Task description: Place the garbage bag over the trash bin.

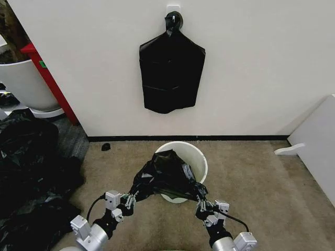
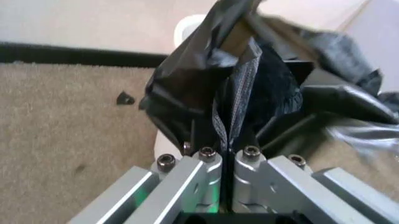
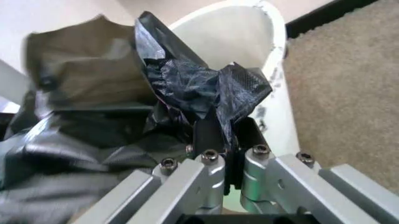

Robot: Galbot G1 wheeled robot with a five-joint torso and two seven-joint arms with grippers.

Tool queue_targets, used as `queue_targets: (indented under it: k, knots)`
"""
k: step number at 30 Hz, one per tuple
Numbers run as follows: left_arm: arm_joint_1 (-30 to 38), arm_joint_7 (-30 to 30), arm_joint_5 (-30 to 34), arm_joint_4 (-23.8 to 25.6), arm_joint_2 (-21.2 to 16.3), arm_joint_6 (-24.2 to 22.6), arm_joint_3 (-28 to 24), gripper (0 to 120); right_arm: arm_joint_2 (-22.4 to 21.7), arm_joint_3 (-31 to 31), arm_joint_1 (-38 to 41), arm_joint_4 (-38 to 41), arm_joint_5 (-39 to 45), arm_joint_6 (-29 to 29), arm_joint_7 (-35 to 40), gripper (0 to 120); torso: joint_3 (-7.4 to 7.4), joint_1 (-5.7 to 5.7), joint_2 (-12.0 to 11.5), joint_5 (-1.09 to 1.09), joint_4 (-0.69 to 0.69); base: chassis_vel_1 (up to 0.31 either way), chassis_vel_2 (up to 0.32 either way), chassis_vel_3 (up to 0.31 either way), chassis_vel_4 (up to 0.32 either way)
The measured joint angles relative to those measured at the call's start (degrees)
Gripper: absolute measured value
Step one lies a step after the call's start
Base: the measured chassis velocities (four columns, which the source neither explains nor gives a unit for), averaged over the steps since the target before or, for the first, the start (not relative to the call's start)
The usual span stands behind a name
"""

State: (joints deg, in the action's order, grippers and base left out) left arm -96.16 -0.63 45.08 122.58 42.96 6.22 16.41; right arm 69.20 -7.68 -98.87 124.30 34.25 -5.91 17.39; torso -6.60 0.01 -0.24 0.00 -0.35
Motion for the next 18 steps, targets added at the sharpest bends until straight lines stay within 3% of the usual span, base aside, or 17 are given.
queue_targets:
  k: [18]
  knots:
    - [4.66, 1.44, -0.93, -5.55, -0.15, -0.28, -1.87, 0, -0.61, -1.29, 4.66, -5.39, 1.33, 0.01, 2.15, 0, 0.0, 0.0, 0.0, 0.01, 0.01, 0.0, 0.0, 0.0, 0.0]
